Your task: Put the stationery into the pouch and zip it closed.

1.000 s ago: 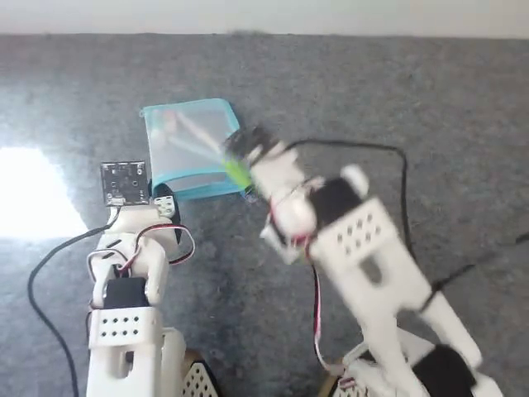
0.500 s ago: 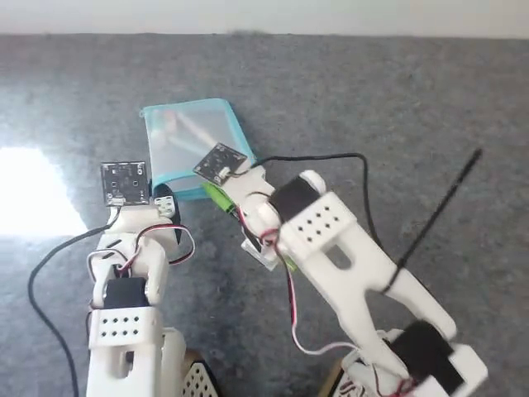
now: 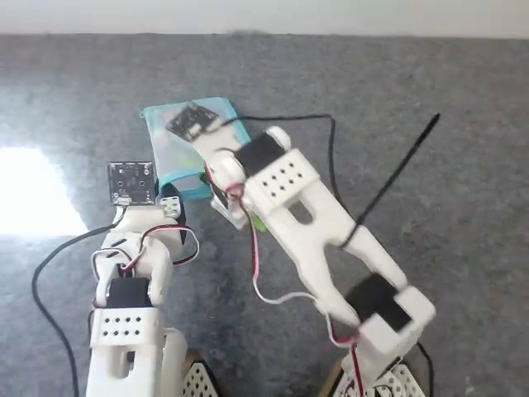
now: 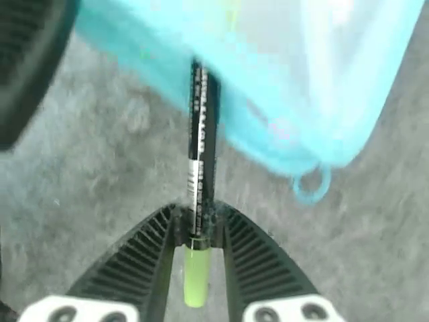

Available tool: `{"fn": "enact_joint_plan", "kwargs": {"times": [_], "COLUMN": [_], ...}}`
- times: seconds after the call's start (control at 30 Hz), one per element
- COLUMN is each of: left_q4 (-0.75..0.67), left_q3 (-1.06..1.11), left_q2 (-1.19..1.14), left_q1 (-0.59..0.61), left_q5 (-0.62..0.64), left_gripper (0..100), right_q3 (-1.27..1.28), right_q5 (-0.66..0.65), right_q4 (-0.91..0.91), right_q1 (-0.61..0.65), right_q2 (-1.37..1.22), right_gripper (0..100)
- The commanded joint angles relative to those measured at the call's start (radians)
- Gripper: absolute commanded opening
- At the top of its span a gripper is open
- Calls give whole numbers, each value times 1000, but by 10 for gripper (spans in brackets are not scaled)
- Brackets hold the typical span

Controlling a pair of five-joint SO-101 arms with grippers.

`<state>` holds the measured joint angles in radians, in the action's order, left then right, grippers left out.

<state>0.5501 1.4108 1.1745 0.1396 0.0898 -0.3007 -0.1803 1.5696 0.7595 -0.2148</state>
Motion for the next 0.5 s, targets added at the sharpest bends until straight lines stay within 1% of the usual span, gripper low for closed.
{"fn": "enact_joint_plan", "kwargs": {"times": [0.0,0.07,0.13,0.23,0.37,0.47], "left_q4": [-17,-17,-17,-17,-17,-17], "left_q3": [-7,-7,-7,-7,-7,-7], "left_q2": [2,2,2,2,2,2], "left_q1": [-11,-11,-11,-11,-11,-11], "left_q5": [-9,-9,-9,-9,-9,-9], "left_gripper": [12,12,12,12,12,12], "right_q3": [-241,-348,-446,-542,-589,-595], "right_q5": [66,110,137,144,146,138], "right_q4": [44,50,50,56,79,82], "right_q1": [-28,-68,-108,-133,-113,-101], "right_q2": [-81,-140,-193,-240,-263,-262], "right_gripper": [13,13,39,157,333,389]}}
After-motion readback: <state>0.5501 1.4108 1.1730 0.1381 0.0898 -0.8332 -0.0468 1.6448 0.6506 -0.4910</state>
